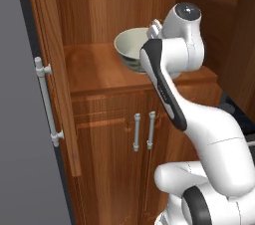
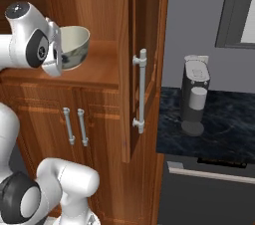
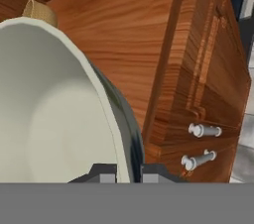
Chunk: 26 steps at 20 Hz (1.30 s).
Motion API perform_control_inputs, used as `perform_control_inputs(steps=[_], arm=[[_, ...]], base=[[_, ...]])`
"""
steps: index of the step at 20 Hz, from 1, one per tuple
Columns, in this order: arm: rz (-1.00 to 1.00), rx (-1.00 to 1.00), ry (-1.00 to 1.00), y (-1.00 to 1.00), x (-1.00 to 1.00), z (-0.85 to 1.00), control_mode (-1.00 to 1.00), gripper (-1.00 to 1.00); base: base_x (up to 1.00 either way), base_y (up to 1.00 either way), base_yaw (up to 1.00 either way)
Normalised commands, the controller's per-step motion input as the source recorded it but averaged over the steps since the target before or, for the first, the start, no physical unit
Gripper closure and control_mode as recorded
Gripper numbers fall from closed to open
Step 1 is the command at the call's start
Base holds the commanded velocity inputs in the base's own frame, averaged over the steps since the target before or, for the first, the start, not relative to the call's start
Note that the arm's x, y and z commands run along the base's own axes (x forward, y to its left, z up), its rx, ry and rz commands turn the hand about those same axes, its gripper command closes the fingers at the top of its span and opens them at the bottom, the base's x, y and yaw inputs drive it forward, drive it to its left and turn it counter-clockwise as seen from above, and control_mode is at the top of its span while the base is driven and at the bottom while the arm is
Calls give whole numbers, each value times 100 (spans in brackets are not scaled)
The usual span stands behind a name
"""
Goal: Pick the mug and place it in the sink. Pick the bowl and place it in the open cabinet and then close the cabinet.
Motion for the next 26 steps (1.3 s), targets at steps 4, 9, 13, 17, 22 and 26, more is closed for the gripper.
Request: perform_control_inputs(steps=[4, 9, 13, 17, 22, 26], arm=[[0, 0, 0, 7, 40, -21, -100, 100], [0, 2, 0, 2, 32, -29, -100, 100], [0, 1, 0, 5, 39, -28, -100, 100], [0, 0, 0, 8, 41, -27, -100, 100], [0, 0, 0, 6, 44, -23, -100, 100], [0, 1, 0, 1, 41, -23, -100, 100]], base=[[0, 0, 0], [0, 0, 0], [0, 0, 0], [0, 0, 0], [0, 0, 0], [0, 0, 0]])
